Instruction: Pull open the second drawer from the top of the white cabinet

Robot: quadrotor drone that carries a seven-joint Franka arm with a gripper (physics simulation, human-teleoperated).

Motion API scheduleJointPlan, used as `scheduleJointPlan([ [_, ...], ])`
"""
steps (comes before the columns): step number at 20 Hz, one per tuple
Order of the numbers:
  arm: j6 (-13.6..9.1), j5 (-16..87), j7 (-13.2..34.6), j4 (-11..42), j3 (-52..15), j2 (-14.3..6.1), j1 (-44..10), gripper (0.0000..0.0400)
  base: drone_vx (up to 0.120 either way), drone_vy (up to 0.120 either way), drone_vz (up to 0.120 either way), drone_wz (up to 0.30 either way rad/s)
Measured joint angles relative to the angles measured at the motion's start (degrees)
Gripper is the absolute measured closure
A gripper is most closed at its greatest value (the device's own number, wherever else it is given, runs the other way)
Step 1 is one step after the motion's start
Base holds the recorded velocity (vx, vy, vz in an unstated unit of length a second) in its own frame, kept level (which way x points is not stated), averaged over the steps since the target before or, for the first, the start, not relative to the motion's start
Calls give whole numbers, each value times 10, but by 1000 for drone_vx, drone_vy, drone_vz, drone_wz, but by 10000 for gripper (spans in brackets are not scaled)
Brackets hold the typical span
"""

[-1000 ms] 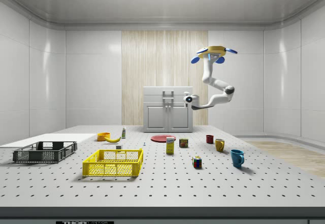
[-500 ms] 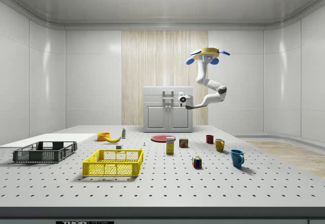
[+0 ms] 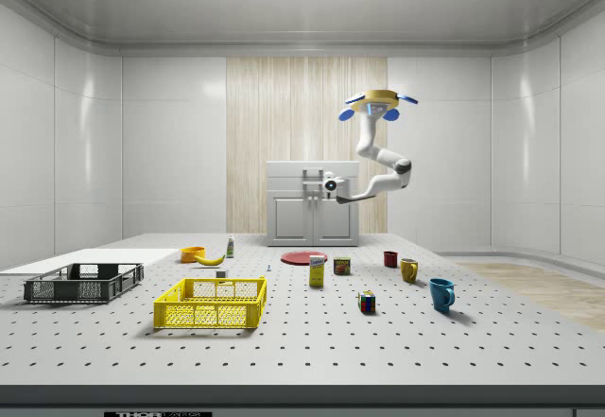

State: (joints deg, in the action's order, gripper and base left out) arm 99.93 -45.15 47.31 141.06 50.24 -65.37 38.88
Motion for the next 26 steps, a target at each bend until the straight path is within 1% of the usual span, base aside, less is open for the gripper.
scheduleJointPlan([
  [8,6,6,5,1,2,-8,7,100,120,0,0,0],
  [11,13,5,6,5,-2,-10,9,100,27,0,0,0],
  [15,32,-5,4,18,-15,-12,13,100,0,0,0,0],
  [19,56,-21,0,34,-34,-12,18,100,0,0,0,0],
  [23,82,-38,-10,54,-50,-10,24,100,0,0,0,0],
  [26,96,-48,-17,65,-59,-9,27,100,0,0,0,0],
])
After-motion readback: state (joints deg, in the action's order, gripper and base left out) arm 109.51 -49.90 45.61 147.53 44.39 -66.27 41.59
